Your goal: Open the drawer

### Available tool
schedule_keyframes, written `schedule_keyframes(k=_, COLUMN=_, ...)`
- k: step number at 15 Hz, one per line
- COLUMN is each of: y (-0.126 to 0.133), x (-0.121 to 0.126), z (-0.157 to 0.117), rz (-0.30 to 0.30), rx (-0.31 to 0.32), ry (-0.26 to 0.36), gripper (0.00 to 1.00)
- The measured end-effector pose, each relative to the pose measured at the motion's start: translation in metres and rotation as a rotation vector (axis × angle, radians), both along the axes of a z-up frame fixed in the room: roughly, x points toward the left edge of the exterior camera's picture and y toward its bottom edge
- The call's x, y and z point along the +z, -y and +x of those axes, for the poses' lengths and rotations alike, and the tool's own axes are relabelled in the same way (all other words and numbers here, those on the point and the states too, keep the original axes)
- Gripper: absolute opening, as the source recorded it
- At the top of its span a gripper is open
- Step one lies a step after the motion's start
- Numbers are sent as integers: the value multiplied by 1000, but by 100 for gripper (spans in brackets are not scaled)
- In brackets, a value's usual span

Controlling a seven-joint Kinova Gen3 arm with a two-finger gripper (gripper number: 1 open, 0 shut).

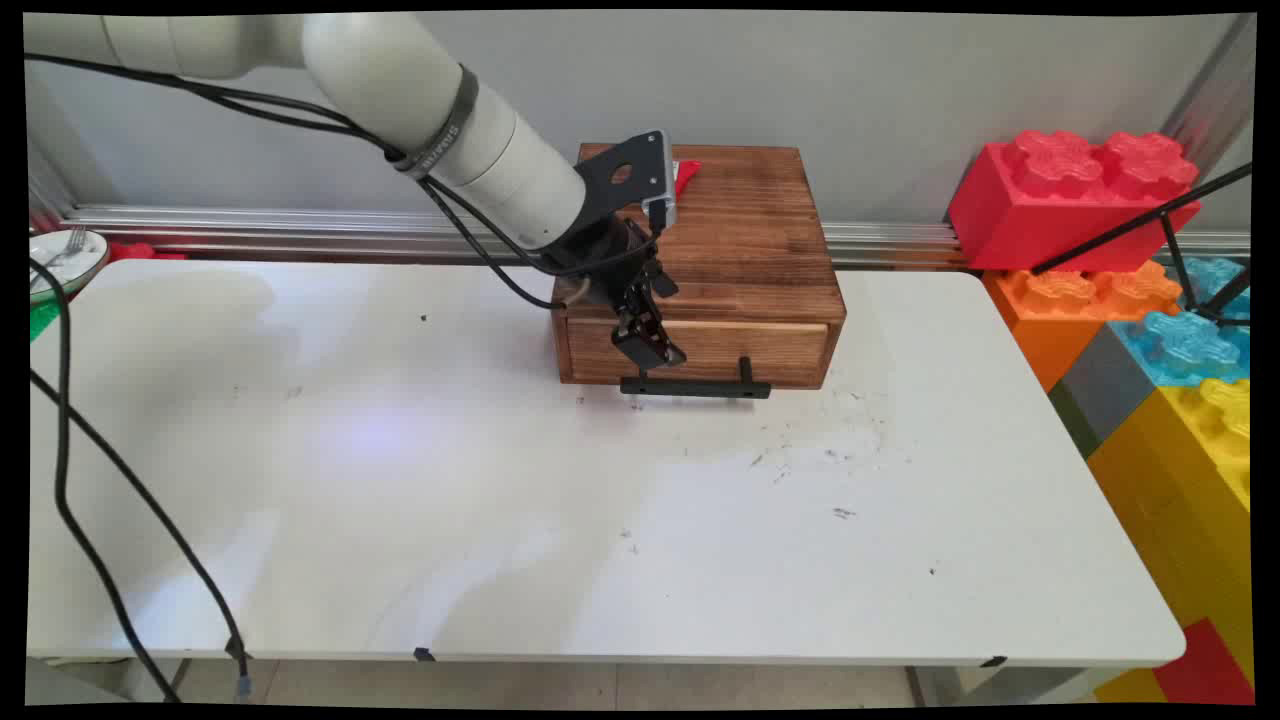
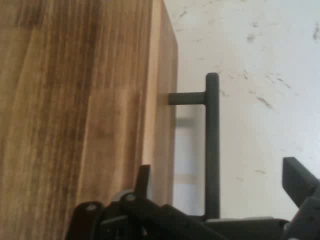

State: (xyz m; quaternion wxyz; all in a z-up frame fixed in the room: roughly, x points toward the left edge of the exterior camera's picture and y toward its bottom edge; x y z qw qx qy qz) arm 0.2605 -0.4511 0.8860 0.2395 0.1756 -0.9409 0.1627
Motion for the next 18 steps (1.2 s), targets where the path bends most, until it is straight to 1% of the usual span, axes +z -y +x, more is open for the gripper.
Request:
schedule_keyframes(k=2, y=2, x=-2, z=-3, rz=31, rx=-25, ry=2, gripper=100)
schedule_keyframes(k=5, y=6, x=-7, z=-9, rz=55, rx=-43, ry=4, gripper=100)
schedule_keyframes(k=11, y=20, x=-23, z=-25, rz=92, rx=-52, ry=7, gripper=100)
schedule_keyframes(k=18, y=33, x=-52, z=-38, rz=126, rx=-52, ry=26, gripper=100)
